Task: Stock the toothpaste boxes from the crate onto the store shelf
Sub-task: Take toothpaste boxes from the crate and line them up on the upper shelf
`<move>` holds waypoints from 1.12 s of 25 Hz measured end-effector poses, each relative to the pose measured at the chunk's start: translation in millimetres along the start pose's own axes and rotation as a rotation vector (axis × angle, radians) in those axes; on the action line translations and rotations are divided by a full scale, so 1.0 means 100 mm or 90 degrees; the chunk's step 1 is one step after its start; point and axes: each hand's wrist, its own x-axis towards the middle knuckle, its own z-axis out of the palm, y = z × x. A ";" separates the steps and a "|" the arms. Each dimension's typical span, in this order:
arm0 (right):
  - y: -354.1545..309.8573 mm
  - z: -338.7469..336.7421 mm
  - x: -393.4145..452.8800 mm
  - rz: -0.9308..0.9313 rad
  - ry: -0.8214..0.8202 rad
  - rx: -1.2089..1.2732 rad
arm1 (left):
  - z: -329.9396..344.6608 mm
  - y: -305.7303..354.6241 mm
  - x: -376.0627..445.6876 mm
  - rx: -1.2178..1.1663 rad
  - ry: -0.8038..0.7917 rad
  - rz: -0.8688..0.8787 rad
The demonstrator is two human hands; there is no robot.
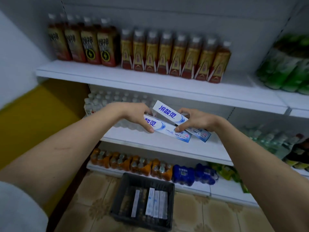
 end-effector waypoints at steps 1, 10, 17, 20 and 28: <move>-0.02 -0.13 -0.12 -0.011 0.009 -0.010 | -0.07 0.19 -0.02 0.032 0.000 -0.011; -0.45 -0.88 -0.68 -0.131 0.048 -0.031 | -0.80 0.98 -0.26 0.130 0.031 -0.033; -1.77 -2.02 -1.12 -0.303 0.339 -0.079 | -2.52 1.04 -0.88 0.046 0.215 0.016; -2.07 -2.33 -1.10 -0.295 0.395 -0.129 | -3.06 1.01 -0.99 0.058 0.298 0.009; -2.45 -2.74 -0.77 -0.226 0.457 -0.164 | -3.67 0.67 -0.54 0.016 0.325 0.049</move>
